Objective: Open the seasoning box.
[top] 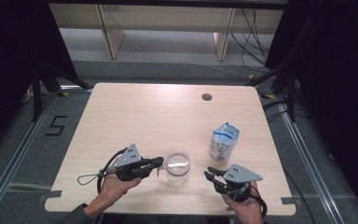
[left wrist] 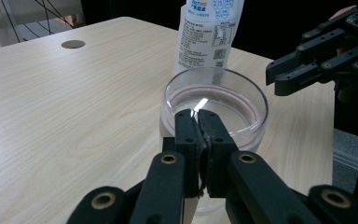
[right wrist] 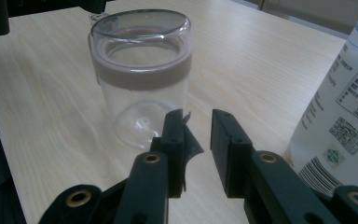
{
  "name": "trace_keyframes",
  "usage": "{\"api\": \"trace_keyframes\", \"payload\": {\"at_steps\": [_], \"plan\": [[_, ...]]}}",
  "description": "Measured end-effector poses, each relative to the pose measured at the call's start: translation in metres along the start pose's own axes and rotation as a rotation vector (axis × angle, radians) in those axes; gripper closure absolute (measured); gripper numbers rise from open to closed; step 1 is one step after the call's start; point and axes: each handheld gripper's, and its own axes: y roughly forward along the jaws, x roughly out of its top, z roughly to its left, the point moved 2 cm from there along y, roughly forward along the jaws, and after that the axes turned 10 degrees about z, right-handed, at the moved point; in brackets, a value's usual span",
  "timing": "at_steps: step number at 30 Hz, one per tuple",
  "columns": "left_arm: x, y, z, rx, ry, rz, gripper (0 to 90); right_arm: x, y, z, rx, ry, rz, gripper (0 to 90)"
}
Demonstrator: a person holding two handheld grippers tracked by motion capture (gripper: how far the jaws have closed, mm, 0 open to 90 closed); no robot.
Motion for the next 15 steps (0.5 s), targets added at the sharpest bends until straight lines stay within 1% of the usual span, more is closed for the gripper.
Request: {"api": "trace_keyframes", "payload": {"at_steps": [1, 2, 3, 4, 5, 6, 7, 8, 9, 10, 11, 12, 13, 14, 15], "plan": [[0.000, -0.001, 0.000, 0.006, 0.005, 0.006, 86.4, 0.000, 0.000, 0.003, 0.009, 0.034, 0.016, 76.9], [0.000, -0.001, 0.000, 0.008, 0.009, 0.008, 86.4, 0.001, 0.001, 0.003, 0.019, 0.034, 0.019, 77.3], [0.000, -0.001, 0.000, 0.009, 0.006, 0.009, 86.4, 0.002, 0.002, 0.002, 0.009, 0.022, 0.017, 77.5], [0.000, -0.002, 0.000, 0.009, 0.011, 0.010, 86.4, 0.003, 0.004, 0.003, 0.017, 0.020, 0.009, 77.8], [0.000, -0.002, 0.000, 0.010, 0.008, 0.010, 86.4, 0.003, 0.004, 0.003, 0.017, 0.030, 0.026, 78.1], [0.000, -0.002, 0.000, 0.010, 0.009, 0.010, 86.4, 0.004, 0.005, 0.002, 0.019, 0.020, 0.020, 78.3], [0.000, -0.003, 0.000, 0.011, 0.011, 0.011, 86.4, 0.005, 0.007, 0.002, 0.025, 0.018, 0.015, 78.5], [0.000, -0.002, 0.000, 0.003, 0.013, 0.001, 86.5, 0.005, 0.007, 0.002, 0.038, 0.015, 0.025, 78.9], [-0.001, -0.002, 0.000, 0.005, 0.015, 0.002, 86.5, 0.006, 0.009, 0.002, 0.024, 0.002, 0.011, 79.1], [-0.001, -0.003, 0.000, 0.007, 0.012, 0.003, 86.5, 0.006, 0.009, 0.001, 0.023, -0.001, 0.016, 79.4], [-0.001, -0.004, 0.000, 0.019, 0.013, 0.012, 86.6, 0.007, 0.011, 0.003, 0.028, 0.021, 0.017, 79.5], [-0.002, -0.004, 0.001, 0.017, 0.011, 0.009, 86.6, 0.007, 0.011, 0.003, 0.029, 0.006, 0.021, 79.7], [-0.002, -0.004, 0.001, 0.015, 0.011, 0.010, 86.6, 0.008, 0.013, 0.002, 0.040, -0.009, 0.013, 79.9], [-0.002, -0.005, 0.001, 0.014, 0.012, 0.009, 86.7, 0.009, 0.013, 0.003, 0.029, -0.009, 0.016, 80.1], [-0.002, -0.005, 0.000, 0.015, 0.012, 0.010, 86.8, 0.009, 0.014, 0.004, 0.047, 0.001, 0.029, 80.1]]}}
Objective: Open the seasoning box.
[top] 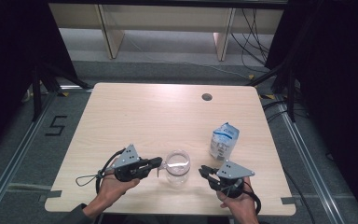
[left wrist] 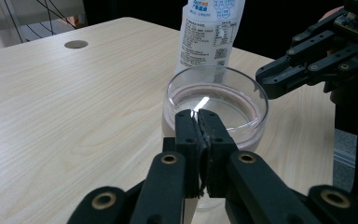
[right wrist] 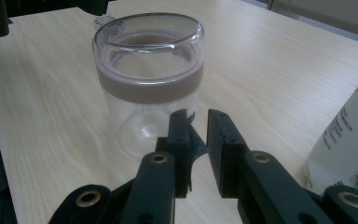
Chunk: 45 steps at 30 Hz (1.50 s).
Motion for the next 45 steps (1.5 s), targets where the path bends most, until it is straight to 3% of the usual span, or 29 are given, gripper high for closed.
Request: {"api": "trace_keyframes", "payload": {"at_steps": [3, 5, 10, 11, 12, 17, 20, 24, 28, 29, 33, 35, 38, 39, 41, 44, 45], "plan": [[0.000, 0.000, 0.000, -0.001, 0.000, -0.002, 87.1, 0.002, 0.003, 0.000, -0.018, -0.011, -0.027, 80.2], [0.000, 0.000, -0.001, -0.002, 0.002, -0.002, 87.3, 0.003, 0.002, 0.000, -0.004, -0.002, -0.004, 80.2], [0.000, 0.000, 0.000, -0.004, 0.002, 0.001, 87.8, 0.004, 0.005, 0.000, -0.002, 0.005, -0.011, 80.4], [0.000, 0.000, 0.000, -0.005, 0.005, 0.001, 88.0, 0.005, 0.005, 0.000, 0.011, -0.004, 0.002, 80.5], [0.000, 0.000, 0.000, -0.005, 0.006, 0.001, 88.1, 0.005, 0.006, -0.001, -0.005, -0.015, -0.009, 80.5], [-0.001, 0.000, -0.001, -0.007, 0.005, -0.004, 88.6, 0.007, 0.007, -0.001, 0.007, 0.013, 0.000, 80.9], [-0.001, 0.000, -0.001, -0.005, 0.011, -0.005, 89.0, 0.008, 0.009, -0.002, -0.009, -0.003, -0.032, 81.5], [-0.003, 0.000, 0.000, -0.002, 0.010, 0.003, 89.1, 0.010, 0.010, -0.001, 0.021, 0.003, -0.008, 82.1], [-0.003, 0.000, -0.001, -0.002, 0.007, 0.003, 89.1, 0.011, 0.009, 0.000, 0.021, 0.017, -0.003, 83.2], [-0.003, 0.000, -0.001, -0.002, 0.009, 0.003, 89.2, 0.012, 0.011, -0.002, 0.013, -0.011, -0.028, 83.5], [-0.003, 0.000, -0.001, -0.002, 0.010, 0.004, 89.2, 0.014, 0.010, 0.001, 0.030, 0.009, -0.022, 86.1], [-0.003, 0.000, -0.001, -0.003, 0.010, 0.004, 89.2, 0.016, 0.012, 0.000, 0.028, -0.022, -0.038, 87.0], [-0.003, 0.000, -0.001, -0.004, 0.010, 0.004, 89.1, 0.019, 0.014, 0.002, 0.055, -0.008, -0.040, 87.6], [-0.003, 0.000, -0.001, -0.004, 0.011, 0.005, 89.2, 0.020, 0.014, 0.002, 0.032, -0.029, -0.055, 88.2], [-0.003, 0.000, -0.001, -0.004, 0.010, 0.004, 89.2, 0.021, 0.014, 0.004, 0.054, -0.019, -0.045, 88.5], [-0.003, 0.000, 0.000, -0.006, 0.010, 0.004, 89.2, 0.024, 0.015, 0.005, 0.048, -0.010, -0.053, 88.6], [-0.003, 0.000, -0.001, -0.007, 0.007, 0.003, 89.2, 0.026, 0.015, 0.004, 0.040, -0.037, -0.064, 88.7]]}}
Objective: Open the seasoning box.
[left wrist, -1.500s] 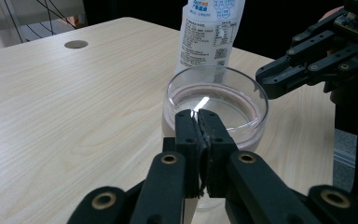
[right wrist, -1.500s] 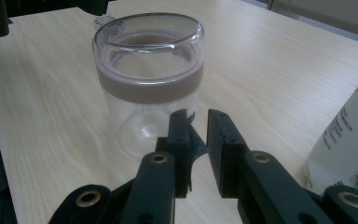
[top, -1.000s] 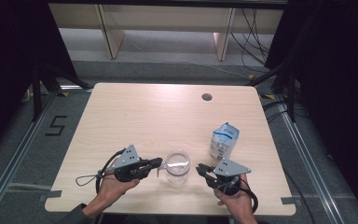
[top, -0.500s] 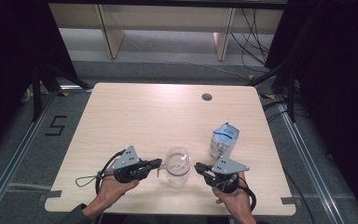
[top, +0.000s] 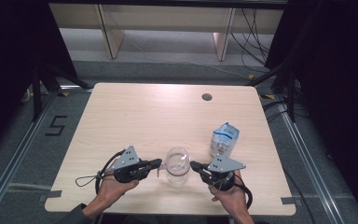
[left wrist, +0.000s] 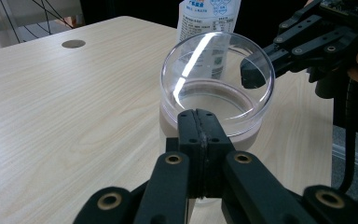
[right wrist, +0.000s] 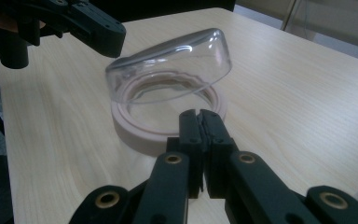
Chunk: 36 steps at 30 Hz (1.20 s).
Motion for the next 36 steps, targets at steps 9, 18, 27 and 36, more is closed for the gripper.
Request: {"api": "trace_keyframes", "payload": {"at_steps": [9, 18, 27, 36], "plan": [[0.002, -0.005, 0.000, -0.034, 0.002, -0.029, 73.2, 0.010, -0.001, 0.001, 0.008, -0.011, -0.030, 88.8], [-0.011, -0.020, 0.002, -0.008, 0.012, 0.008, 51.8, 0.022, -0.002, 0.005, -0.011, -0.034, -0.051, 88.8], [-0.029, -0.021, 0.009, 0.034, 0.026, 0.092, 32.2, 0.034, -0.001, 0.011, 0.000, -0.060, -0.056, 88.4], [-0.042, -0.026, 0.012, 0.059, 0.010, 0.111, 26.2, 0.049, 0.000, 0.022, 0.007, -0.103, -0.080, 88.0]]}}
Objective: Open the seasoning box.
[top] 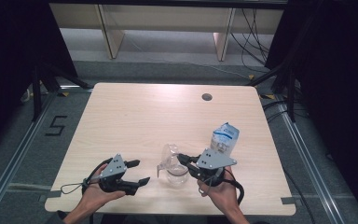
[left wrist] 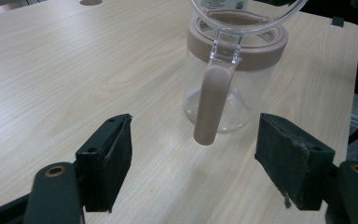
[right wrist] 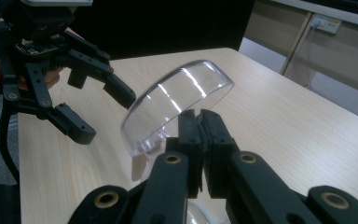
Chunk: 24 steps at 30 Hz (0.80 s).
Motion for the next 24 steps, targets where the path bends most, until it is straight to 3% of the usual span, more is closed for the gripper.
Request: {"api": "trace_keyframes", "payload": {"at_steps": [2, 3, 8, 9, 10, 13, 22, 24], "plan": [[-0.002, 0.000, 0.001, 0.000, 0.003, 0.008, 25.6, 0.002, 0.002, 0.001, -0.009, -0.017, -0.019, 87.8], [-0.004, 0.000, 0.000, -0.005, -0.005, 0.006, 25.1, 0.003, 0.002, 0.003, 0.011, -0.003, -0.004, 87.7], [-0.008, 0.002, 0.001, -0.023, 0.010, 0.022, 22.1, 0.005, 0.007, 0.009, 0.021, -0.013, -0.007, 87.1], [-0.009, 0.002, -0.001, -0.019, -0.014, 0.030, 22.0, 0.005, 0.008, 0.011, 0.027, -0.023, -0.005, 87.1], [-0.009, 0.002, 0.000, -0.021, 0.010, 0.034, 21.7, 0.006, 0.009, 0.012, 0.032, -0.024, -0.003, 87.0], [-0.010, 0.004, 0.000, -0.029, 0.004, 0.031, 21.3, 0.006, 0.012, 0.015, 0.031, -0.028, -0.002, 86.5], [-0.010, 0.005, 0.000, -0.018, 0.008, 0.029, 21.2, 0.005, 0.013, 0.019, 0.066, -0.036, 0.011, 84.7], [-0.010, 0.005, 0.000, -0.009, 0.001, 0.027, 21.2, 0.005, 0.012, 0.018, 0.052, -0.030, -0.004, 84.0]]}}
